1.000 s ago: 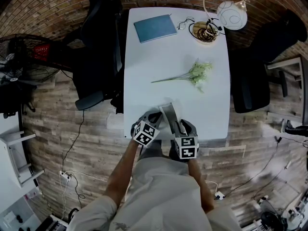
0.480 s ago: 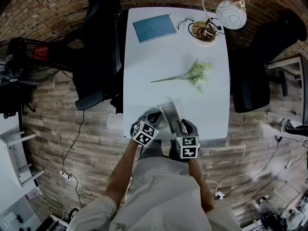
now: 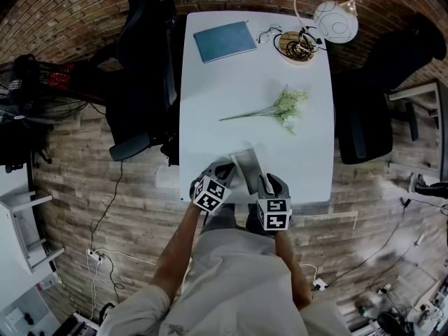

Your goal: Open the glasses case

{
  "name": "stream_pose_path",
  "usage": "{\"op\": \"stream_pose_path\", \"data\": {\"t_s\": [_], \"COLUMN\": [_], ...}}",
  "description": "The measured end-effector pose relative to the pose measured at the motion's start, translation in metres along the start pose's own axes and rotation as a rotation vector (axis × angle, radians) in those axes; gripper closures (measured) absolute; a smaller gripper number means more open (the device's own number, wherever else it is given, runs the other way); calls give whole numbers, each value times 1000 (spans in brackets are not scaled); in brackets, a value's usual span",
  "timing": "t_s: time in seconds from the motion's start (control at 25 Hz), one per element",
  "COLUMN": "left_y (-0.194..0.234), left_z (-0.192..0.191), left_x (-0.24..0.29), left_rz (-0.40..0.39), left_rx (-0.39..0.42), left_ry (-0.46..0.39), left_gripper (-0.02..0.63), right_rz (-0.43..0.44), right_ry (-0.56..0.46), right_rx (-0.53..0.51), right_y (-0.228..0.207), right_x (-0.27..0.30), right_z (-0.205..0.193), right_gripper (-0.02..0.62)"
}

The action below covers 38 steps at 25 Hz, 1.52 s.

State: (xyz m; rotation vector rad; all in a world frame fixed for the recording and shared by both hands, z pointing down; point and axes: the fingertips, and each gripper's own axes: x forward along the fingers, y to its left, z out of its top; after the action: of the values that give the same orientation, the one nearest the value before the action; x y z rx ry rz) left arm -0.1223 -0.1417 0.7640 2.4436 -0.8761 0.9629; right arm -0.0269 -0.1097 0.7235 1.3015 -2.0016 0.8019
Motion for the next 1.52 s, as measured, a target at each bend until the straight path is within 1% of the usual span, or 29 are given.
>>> {"op": "stream_pose_path", "data": {"t_s": [1.12,1.4,1.52], "left_y": [1,1,1], "left_z": [-2,-2,-1], "left_x": [0,-1,-1], "left_rz": [14,21,23], "left_rx": [-8,-9,-14], "left_ry": [8,7,7], "left_gripper": [598,598,598], "right_rz": [-79,-85,-88], "right_ry": [1,-2,-13], "right_rx": [26,23,-2], "right_y": [-30,-30,-28], "right_x": [-2,-4,-6], "right_z": [-11,-12,-10], "right_gripper": [495,495,495]}}
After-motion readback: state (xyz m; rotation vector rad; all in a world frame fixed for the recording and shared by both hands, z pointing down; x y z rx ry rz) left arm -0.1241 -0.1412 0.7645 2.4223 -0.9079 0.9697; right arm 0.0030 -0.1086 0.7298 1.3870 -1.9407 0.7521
